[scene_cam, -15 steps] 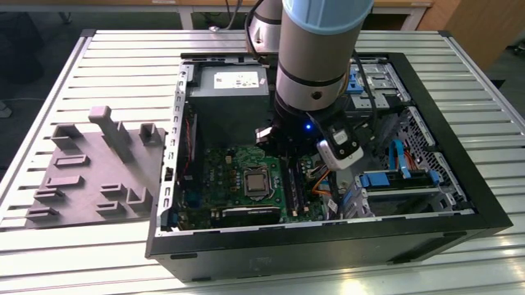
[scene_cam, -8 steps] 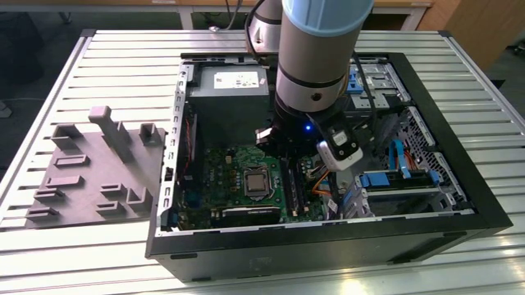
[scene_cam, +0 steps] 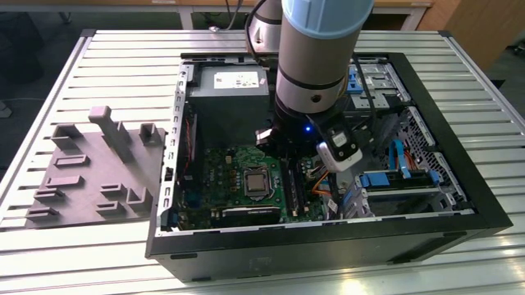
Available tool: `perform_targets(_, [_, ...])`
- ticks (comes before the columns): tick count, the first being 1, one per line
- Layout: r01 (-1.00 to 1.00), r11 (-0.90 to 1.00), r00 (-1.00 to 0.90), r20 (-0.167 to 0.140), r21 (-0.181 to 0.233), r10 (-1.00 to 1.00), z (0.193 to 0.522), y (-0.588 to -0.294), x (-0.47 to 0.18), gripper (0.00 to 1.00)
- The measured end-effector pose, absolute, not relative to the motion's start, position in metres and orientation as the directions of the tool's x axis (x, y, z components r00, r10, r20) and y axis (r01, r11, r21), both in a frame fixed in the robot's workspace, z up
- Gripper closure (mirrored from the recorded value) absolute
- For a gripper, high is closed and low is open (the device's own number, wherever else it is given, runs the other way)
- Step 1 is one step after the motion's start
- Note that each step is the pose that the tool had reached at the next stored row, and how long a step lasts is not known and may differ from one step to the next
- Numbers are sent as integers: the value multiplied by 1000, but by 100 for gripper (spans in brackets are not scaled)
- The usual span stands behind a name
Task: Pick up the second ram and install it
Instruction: 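Insert the second ram into the second slot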
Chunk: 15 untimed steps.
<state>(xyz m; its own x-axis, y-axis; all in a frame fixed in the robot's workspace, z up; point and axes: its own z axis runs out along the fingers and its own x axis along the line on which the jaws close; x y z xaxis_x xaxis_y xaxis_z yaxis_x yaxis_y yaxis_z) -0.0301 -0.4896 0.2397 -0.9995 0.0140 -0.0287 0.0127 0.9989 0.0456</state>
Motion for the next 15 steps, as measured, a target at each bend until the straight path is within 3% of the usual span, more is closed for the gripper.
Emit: perform_targets(15, [13, 999, -999, -29, 45, 14, 233, -490, -30, 88])
